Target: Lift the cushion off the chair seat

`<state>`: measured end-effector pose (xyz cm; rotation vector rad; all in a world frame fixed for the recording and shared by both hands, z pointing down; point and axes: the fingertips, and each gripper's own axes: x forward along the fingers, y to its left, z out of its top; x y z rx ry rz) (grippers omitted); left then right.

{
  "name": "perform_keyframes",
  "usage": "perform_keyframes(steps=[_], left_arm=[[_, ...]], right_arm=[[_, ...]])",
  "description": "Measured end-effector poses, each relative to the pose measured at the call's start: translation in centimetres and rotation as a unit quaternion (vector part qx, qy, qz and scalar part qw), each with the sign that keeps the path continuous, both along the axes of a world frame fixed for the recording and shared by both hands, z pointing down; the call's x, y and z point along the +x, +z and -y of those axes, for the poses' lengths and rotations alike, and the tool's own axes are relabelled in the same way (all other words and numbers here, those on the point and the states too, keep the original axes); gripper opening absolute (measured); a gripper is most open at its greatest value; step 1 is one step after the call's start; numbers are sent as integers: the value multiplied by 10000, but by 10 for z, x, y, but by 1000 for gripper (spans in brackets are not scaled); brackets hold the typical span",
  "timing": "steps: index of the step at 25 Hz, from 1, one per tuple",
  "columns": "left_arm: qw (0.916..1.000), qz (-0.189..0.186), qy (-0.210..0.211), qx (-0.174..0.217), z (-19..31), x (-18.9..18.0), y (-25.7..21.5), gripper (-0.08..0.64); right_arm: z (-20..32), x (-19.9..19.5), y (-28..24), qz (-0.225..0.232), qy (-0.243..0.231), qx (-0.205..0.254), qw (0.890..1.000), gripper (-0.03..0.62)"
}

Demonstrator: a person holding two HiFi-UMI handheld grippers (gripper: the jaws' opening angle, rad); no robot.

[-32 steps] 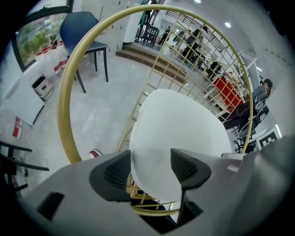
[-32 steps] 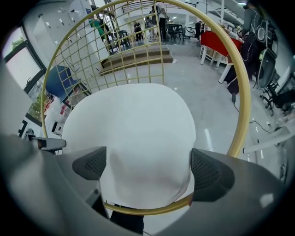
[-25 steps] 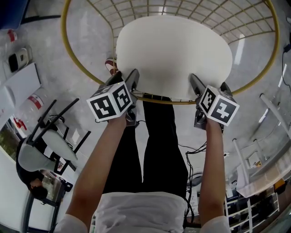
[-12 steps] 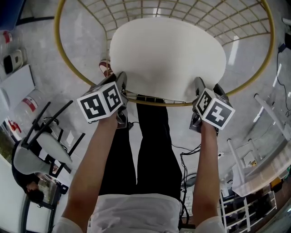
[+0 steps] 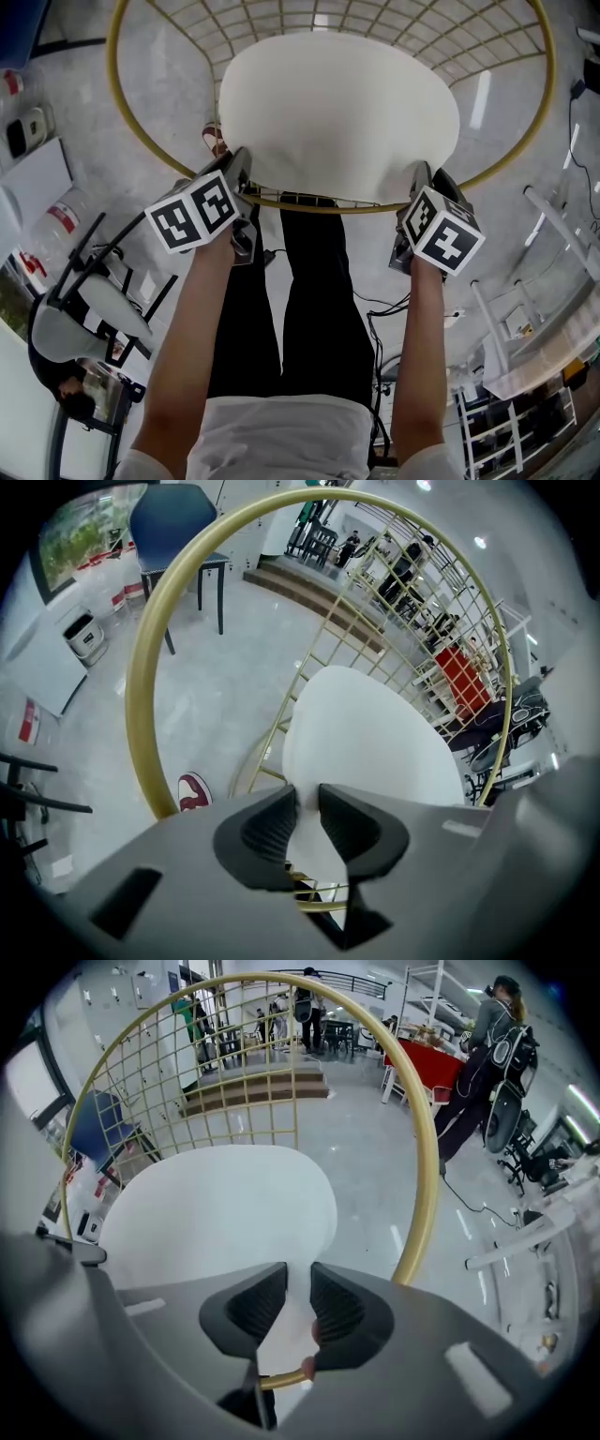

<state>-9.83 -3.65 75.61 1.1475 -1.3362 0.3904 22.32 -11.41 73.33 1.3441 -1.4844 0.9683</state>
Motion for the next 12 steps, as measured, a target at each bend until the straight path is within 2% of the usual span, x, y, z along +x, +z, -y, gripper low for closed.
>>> perform_keyframes(steps=[7,12], left_arm=[[9998,-154,-3,136,1,-3,-10,72],[9997,-164,58,149,2,-4,-18,72]], right_arm=[[-4,-5,-7,253,-8,-33,9997,69],[-8,-8,-14,164,-203,36,9997,66]])
